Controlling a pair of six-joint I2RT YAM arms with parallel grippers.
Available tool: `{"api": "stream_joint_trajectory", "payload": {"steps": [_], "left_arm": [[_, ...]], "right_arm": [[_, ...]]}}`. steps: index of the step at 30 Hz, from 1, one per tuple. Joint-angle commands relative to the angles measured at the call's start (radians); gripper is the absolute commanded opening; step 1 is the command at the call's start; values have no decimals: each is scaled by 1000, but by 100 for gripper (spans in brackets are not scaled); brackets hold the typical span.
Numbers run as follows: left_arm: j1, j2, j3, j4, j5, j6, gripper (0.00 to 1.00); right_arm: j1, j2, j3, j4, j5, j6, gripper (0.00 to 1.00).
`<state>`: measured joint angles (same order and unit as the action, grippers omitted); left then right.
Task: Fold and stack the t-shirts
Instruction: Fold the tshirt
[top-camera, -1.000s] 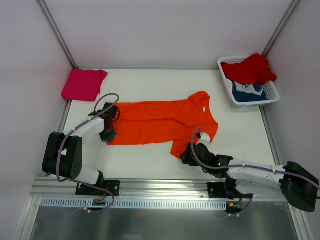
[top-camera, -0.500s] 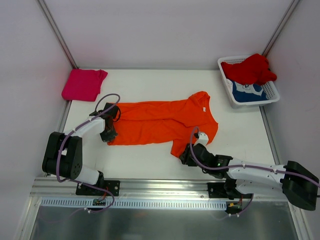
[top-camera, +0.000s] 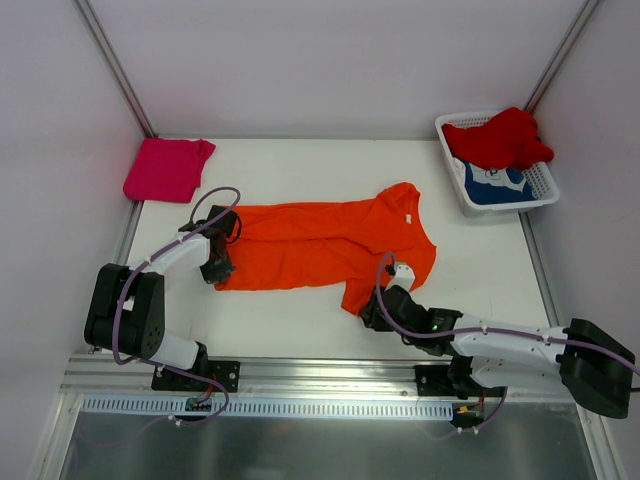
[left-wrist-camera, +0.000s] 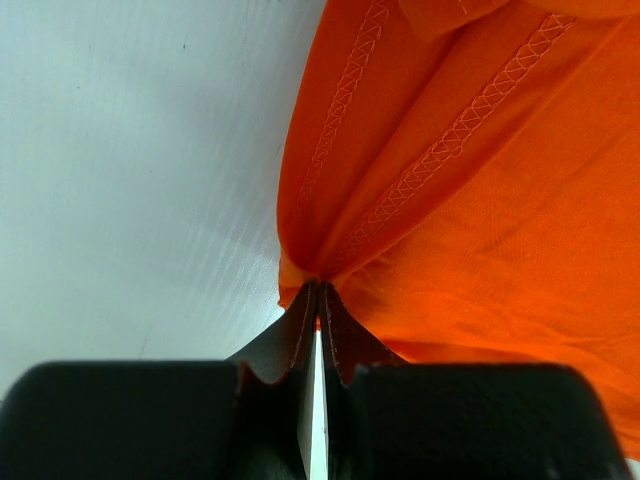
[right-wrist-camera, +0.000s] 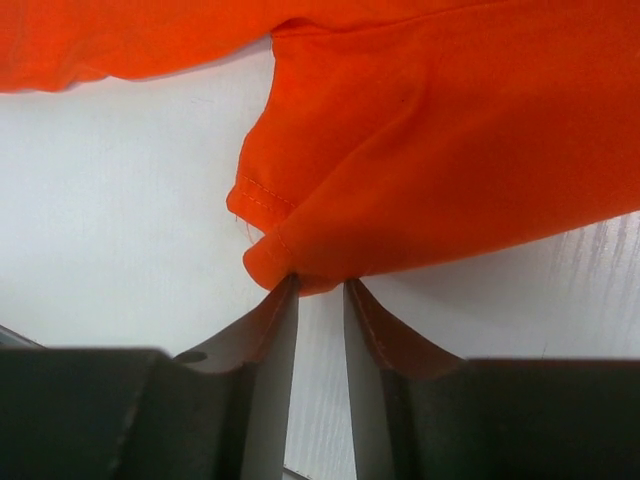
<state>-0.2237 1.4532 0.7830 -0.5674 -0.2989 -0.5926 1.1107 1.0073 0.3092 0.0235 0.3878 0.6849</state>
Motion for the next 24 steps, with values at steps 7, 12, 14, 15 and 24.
{"api": "stream_joint_trajectory", "payload": {"steps": [7, 12, 14, 15, 24], "left_arm": [[-16, 4, 28, -32, -17, -12, 0], [-17, 1, 25, -32, -19, -12, 0], [-17, -2, 25, -32, -20, -12, 0], [-17, -2, 25, -34, -19, -12, 0], [-22, -5, 24, -34, -20, -13, 0]], "right_arm": [[5, 45, 51, 39, 25, -21, 61], [5, 62, 45, 58, 22, -16, 53], [5, 60, 45, 61, 25, -15, 30], [3, 57, 45, 61, 26, -15, 26], [5, 22, 51, 29, 40, -25, 0]]}}
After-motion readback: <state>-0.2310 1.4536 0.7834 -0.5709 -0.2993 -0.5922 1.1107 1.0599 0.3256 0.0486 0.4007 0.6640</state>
